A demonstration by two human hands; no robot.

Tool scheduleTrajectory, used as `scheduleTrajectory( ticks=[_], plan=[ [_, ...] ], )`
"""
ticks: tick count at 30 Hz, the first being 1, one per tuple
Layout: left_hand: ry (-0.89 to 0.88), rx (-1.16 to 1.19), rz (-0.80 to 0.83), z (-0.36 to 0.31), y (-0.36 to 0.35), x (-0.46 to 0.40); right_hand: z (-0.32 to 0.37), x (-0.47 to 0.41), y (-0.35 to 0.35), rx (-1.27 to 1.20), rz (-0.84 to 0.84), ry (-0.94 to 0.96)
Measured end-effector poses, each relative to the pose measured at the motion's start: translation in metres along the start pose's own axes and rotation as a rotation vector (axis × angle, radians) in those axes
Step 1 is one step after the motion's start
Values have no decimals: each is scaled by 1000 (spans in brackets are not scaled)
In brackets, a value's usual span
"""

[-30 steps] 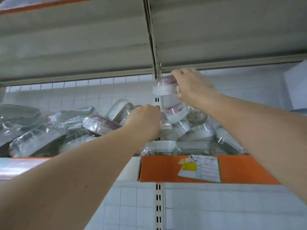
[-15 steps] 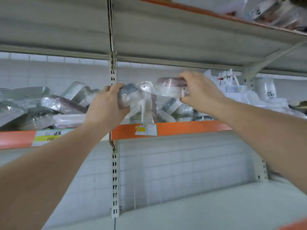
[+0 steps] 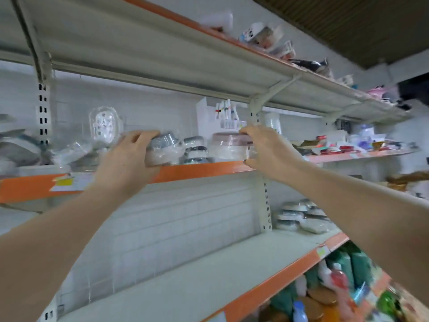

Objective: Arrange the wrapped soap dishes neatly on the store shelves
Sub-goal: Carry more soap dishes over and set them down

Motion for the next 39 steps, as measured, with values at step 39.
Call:
scheduleTrajectory(
  ticks=[39],
  plan=[
    [-366, 202, 537, -473, -732, -286, -812, 9, -278, 452, 494, -468]
  ],
)
Point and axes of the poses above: each hand's wrist, its own x-axis away from the middle knuckle, its own y-axis out of the back of the hand, z = x × y, the point moved 8 cm from there along -x, towards the middle knuckle, and after that the axes turned 10 degrees about z, right-handed, at the moved point
